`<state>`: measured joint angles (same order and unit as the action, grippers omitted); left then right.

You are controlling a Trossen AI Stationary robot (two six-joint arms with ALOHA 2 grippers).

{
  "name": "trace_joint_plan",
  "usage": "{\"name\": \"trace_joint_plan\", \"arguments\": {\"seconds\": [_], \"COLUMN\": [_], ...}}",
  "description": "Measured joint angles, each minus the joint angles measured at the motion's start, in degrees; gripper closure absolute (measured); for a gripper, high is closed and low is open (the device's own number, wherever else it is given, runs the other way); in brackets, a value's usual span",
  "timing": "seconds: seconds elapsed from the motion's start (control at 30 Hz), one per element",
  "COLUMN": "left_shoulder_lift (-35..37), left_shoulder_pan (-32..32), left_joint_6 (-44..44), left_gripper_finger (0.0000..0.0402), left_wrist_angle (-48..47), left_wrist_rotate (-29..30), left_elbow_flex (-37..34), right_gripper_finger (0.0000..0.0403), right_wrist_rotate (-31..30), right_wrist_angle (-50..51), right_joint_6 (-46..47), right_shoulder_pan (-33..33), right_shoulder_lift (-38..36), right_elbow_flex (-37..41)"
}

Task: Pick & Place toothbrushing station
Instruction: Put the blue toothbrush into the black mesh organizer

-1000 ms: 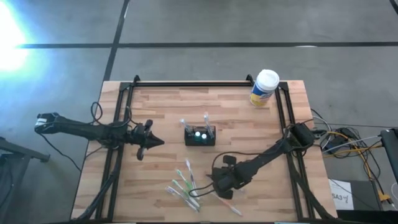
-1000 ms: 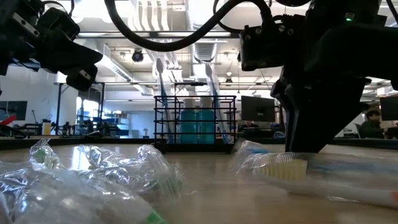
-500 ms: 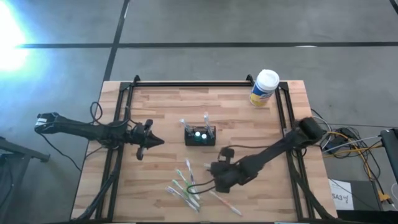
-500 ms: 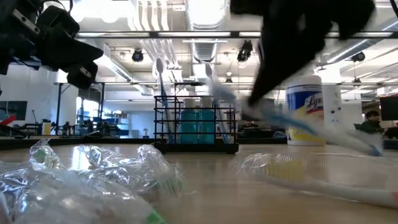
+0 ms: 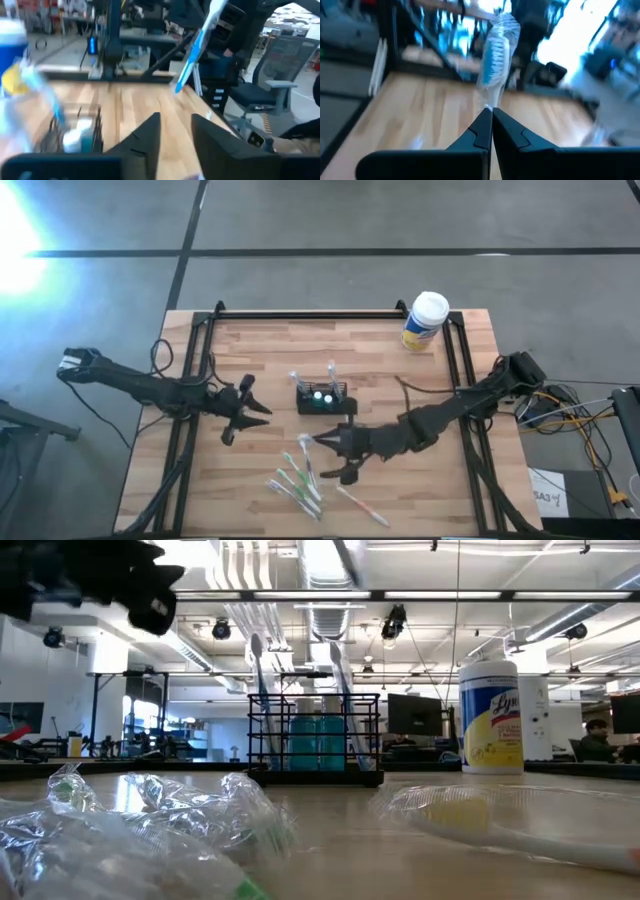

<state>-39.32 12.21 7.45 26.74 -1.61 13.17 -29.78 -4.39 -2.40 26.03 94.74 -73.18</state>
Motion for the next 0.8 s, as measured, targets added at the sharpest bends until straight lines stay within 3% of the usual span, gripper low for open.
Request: {"name": "trace_joint_plan", "arguments": {"seconds": [0.1,0.27,0.7,0.8], "left_shoulder_lift": [-4.4,-10.3,-23.9,-25.7], "left_shoulder_pan": [0.8,0.8,0.8,0.8], "left_joint_6": [-2.4,-4.8,-6.0,-4.7], "left_gripper_finger": [0.0240,0.0208,0.0204,0.0204], "left_wrist_angle": [6.0,8.3,8.4,8.3], "left_wrist_rotate": [0.6,-1.6,-1.7,1.1], "left_elbow_flex": [2.9,7.9,18.7,20.5], "right_gripper_finger": [0.0395,0.0395,0.0394,0.0394], "right_wrist_rotate": [3.7,4.3,4.1,4.1], "right_wrist_angle": [-6.0,-11.0,-16.3,-17.6], "right_joint_6": [-3.2,-5.6,-6.4,-7.1], "right_shoulder_pan": [-1.6,-4.0,-8.3,-8.3], "right_shoulder_lift": [0.1,0.5,0.7,0.7], "right_elbow_flex": [0.8,2.6,4.3,4.7]}}
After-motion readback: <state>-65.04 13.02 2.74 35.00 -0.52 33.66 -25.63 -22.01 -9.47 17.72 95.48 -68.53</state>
